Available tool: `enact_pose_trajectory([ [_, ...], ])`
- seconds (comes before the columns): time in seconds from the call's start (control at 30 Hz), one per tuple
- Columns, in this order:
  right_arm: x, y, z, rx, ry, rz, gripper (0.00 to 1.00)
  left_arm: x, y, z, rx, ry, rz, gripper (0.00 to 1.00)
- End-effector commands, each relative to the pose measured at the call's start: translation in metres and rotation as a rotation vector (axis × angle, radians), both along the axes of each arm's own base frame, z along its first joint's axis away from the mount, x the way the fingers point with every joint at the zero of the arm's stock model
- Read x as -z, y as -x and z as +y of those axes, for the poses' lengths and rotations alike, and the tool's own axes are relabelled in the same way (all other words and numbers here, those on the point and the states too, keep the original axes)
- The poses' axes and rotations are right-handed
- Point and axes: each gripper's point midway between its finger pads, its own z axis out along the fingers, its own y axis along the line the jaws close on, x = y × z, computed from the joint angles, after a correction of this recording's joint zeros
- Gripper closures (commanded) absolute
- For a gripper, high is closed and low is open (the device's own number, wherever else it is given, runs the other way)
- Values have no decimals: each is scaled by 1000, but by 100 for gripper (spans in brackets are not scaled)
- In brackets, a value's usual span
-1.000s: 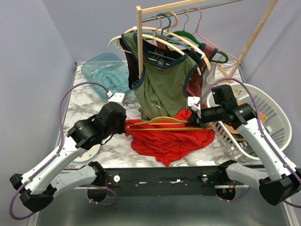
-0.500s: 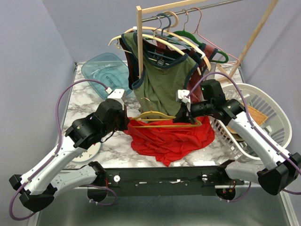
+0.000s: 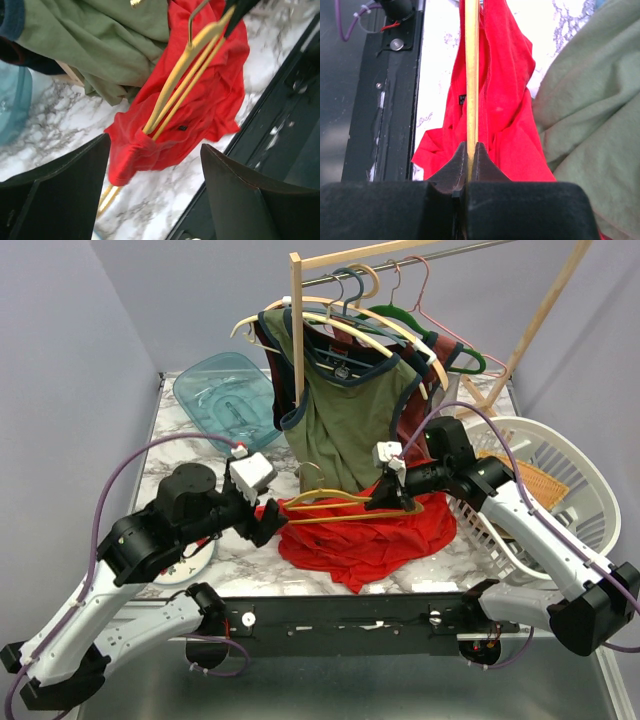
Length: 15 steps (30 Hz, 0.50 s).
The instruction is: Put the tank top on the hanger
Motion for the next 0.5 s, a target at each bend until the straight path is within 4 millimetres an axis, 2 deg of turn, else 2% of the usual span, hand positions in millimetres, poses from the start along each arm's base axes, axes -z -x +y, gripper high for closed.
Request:
enact_pose_trajectory([
  [0.0, -6, 30, -2, -164, -64, -73, 99, 10, 12, -9, 324, -113, -277, 15],
  [0.03, -4, 35, -4, -177, -60, -65, 100, 22, 13, -10, 353, -132, -285, 15],
  [0.1, -2, 39, -5, -204, -65, -84, 100, 24, 11, -16, 391, -133, -324, 15],
  [0.2, 1, 43, -8, -221, -61, -86, 99, 39, 10, -26, 449, -157, -298, 18],
  [0.37, 3, 46, -8, -239, -63, -95, 100, 55, 11, -40, 528, -172, -240, 25],
  [0.47, 3, 45, -8, -237, -61, -97, 100, 62, 22, -47, 602, -148, -211, 34],
])
